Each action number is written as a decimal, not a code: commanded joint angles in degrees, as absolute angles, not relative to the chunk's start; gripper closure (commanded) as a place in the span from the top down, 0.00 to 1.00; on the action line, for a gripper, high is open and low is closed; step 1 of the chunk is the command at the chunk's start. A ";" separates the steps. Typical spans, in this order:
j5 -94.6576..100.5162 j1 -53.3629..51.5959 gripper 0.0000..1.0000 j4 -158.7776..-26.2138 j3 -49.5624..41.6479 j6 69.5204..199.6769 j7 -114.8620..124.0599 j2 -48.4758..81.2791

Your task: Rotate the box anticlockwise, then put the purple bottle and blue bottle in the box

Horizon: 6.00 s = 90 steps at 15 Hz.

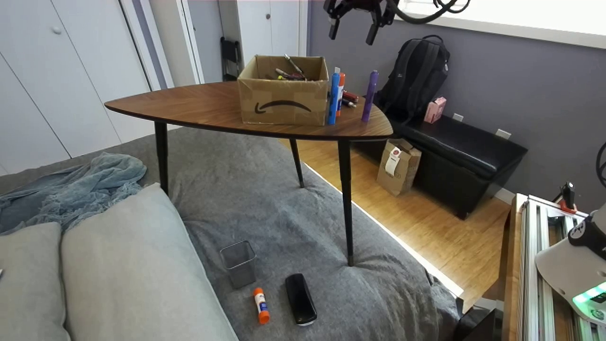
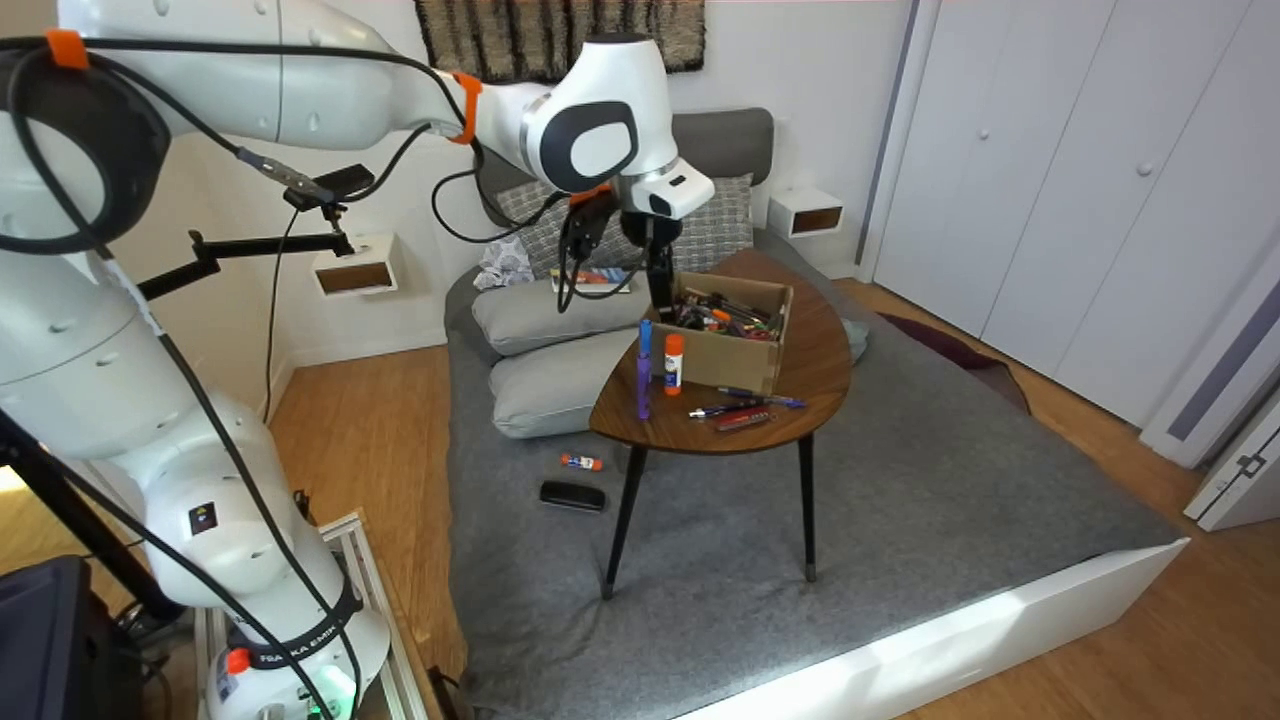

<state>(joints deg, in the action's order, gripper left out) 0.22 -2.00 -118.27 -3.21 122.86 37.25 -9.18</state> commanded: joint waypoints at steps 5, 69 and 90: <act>-5.50 -0.82 1.00 -120.77 -2.05 113.49 20.86 -12.87; -53.17 10.04 0.58 -77.63 -7.11 90.34 11.60 27.00; -12.28 0.20 1.00 -87.57 -2.05 88.19 3.14 13.02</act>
<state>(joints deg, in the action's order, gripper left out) -15.80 0.49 -81.12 -3.34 85.53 8.82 17.41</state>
